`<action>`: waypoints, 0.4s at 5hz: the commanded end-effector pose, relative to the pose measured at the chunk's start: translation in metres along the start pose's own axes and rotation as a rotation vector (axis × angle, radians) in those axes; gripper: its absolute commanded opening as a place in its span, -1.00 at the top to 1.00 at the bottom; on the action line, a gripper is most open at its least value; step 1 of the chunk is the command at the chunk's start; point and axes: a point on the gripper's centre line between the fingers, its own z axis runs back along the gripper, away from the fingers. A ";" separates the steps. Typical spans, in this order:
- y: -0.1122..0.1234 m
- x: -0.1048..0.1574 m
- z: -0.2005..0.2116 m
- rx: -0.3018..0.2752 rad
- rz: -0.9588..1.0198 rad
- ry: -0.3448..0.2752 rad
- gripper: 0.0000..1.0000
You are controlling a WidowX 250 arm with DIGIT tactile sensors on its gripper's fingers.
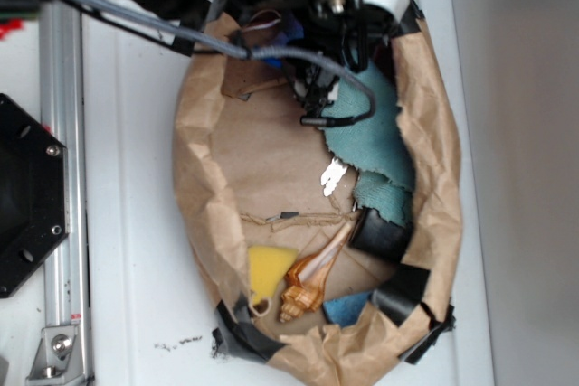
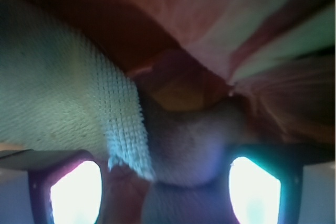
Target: Grab the gray animal.
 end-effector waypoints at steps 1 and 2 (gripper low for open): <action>-0.015 0.005 -0.026 -0.018 -0.055 0.052 1.00; -0.018 0.004 -0.020 -0.055 -0.062 0.047 1.00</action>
